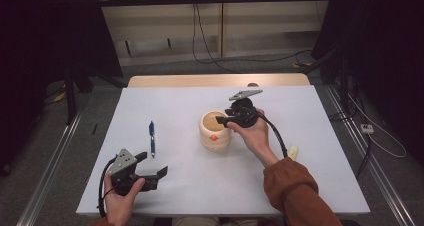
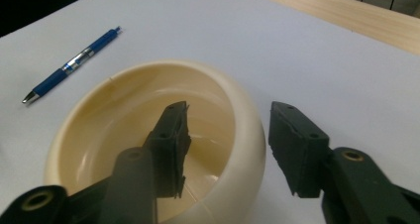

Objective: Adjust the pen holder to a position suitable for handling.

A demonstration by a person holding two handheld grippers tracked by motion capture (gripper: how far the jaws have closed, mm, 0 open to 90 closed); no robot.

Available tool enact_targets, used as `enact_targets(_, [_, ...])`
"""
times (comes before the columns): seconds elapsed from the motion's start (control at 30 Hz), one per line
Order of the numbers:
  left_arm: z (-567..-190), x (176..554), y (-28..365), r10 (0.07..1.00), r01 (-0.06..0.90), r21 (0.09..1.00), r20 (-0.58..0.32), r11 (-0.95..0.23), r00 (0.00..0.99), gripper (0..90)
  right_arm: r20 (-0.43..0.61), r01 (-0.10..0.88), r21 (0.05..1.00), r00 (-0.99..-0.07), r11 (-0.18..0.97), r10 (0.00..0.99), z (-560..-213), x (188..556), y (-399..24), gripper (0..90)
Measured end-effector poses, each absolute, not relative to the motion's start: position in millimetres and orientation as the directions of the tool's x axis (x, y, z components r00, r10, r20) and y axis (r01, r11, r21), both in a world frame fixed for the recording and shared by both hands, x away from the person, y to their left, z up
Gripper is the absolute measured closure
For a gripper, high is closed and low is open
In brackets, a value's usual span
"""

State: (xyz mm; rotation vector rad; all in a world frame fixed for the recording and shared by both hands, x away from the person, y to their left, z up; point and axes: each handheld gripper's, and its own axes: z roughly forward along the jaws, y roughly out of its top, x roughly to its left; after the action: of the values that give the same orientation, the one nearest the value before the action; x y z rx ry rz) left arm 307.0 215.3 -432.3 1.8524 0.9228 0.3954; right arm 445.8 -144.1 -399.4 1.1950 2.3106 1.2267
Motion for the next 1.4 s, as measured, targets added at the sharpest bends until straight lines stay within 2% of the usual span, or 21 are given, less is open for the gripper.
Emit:
enact_targets(0.23, [-432.5,307.0,215.0,0.742,0.422,0.879,-0.128,-0.222,0.658,8.9,0.136,0.503,0.812,-0.657,0.297,0.742,-394.0,437.1,-153.5,34.8])
enact_targets(0.33, [-432.8,306.8,214.9,0.742,0.424,0.879,-0.131,-0.22,0.657,8.9,0.147,0.496,0.822,-0.66,0.28,0.737,-390.9,432.1,-160.9,24.0])
enact_targets(0.5, [-433.0,307.0,215.8,0.741,0.423,0.878,-0.127,-0.225,0.659,8.9,0.148,0.486,0.831,-0.663,0.272,0.734,-386.0,426.3,-172.7,17.4])
enact_targets(0.87, [-434.9,307.8,219.0,0.749,0.437,0.875,-0.144,-0.209,0.647,8.9,0.147,0.492,0.831,-0.644,0.259,0.751,-387.0,406.0,-203.5,14.3])
enact_targets(0.97, [-434.4,308.0,218.1,0.745,0.435,0.874,-0.142,-0.214,0.652,8.9,0.147,0.499,0.827,-0.637,0.259,0.757,-387.9,404.2,-209.8,10.8])
enact_targets(1.4, [-434.3,308.1,216.1,0.746,0.433,0.872,-0.13,-0.227,0.653,8.9,0.139,0.487,0.839,-0.623,0.243,0.77,-386.9,390.1,-227.6,10.8])
